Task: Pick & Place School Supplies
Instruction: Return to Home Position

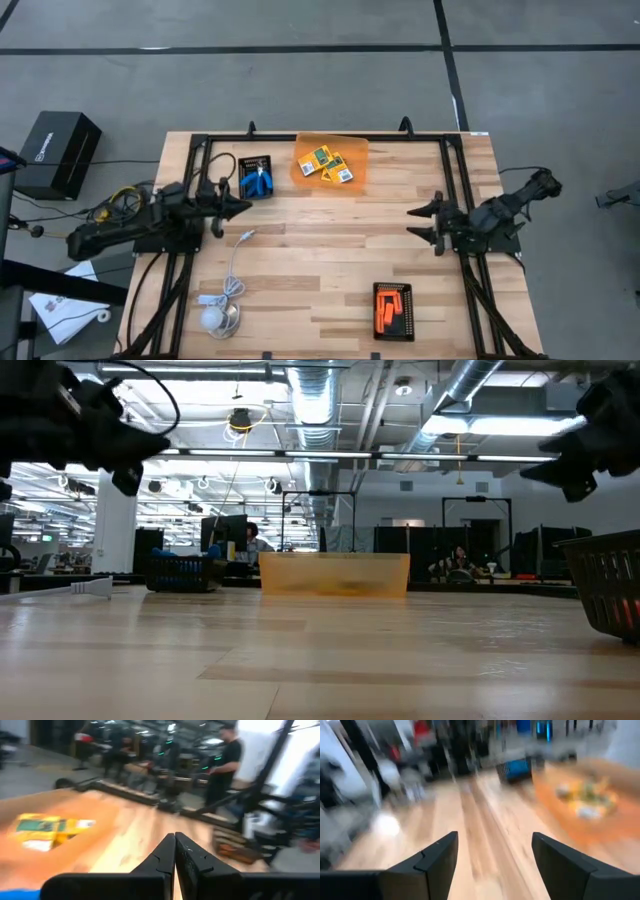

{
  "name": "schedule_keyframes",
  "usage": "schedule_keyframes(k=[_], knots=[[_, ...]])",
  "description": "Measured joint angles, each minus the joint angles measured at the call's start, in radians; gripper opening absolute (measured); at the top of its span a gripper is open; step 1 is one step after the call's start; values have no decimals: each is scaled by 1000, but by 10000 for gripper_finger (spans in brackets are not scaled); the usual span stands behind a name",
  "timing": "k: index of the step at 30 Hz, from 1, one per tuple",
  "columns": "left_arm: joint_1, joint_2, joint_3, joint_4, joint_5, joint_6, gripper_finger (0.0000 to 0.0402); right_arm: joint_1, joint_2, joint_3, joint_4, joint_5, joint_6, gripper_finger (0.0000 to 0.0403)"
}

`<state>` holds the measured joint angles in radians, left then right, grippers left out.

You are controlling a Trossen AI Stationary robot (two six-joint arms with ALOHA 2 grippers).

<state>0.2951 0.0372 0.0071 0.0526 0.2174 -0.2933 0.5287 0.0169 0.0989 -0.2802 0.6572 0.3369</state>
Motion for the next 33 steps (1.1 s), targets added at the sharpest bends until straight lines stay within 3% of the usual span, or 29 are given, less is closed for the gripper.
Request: schedule_keyframes(k=[4,8,11,15,22,33], knots=[[0,71,0,-14,-88,25,3,-1,16,16,-93,6,46,244],[0,122,-1,-4,-91,26,3,-1,7,16,-94,2,68,244],[0,129,-1,46,-72,31,3,-1,7,15,-93,-14,184,244],[0,128,-1,61,-2,38,3,-2,23,15,-93,-185,246,244],[0,126,-1,68,78,27,3,-29,75,18,-112,-388,260,244],[0,127,-1,71,78,27,3,-34,136,20,-119,-428,181,244]])
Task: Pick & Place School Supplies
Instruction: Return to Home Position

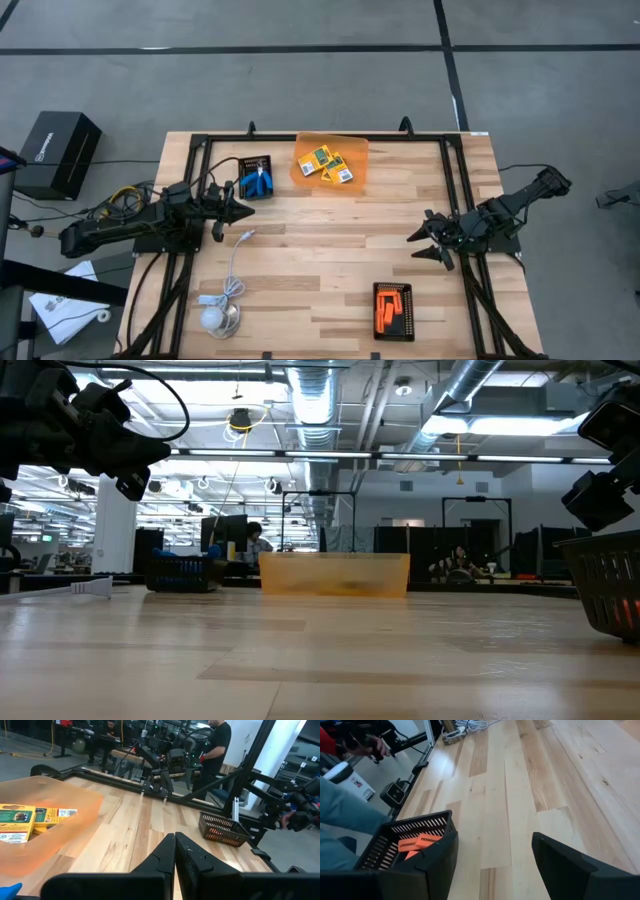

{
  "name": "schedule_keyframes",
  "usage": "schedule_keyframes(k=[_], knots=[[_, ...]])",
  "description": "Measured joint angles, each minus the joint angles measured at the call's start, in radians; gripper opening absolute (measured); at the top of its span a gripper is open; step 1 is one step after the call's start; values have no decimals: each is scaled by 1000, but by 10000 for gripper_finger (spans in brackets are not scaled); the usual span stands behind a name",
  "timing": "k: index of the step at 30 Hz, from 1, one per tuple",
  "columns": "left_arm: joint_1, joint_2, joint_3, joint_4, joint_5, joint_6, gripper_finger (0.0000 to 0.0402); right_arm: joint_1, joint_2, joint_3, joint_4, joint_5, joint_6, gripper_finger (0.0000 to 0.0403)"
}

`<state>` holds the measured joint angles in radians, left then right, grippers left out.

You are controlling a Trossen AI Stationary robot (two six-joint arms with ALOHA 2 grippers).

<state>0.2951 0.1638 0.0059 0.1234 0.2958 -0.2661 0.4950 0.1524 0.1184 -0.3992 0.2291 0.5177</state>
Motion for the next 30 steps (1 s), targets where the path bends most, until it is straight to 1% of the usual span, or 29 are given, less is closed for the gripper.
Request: schedule_keyframes(k=[30], knots=[[0,1,0,14,0,-1,3,0,-3,0,1,0,6,244]])
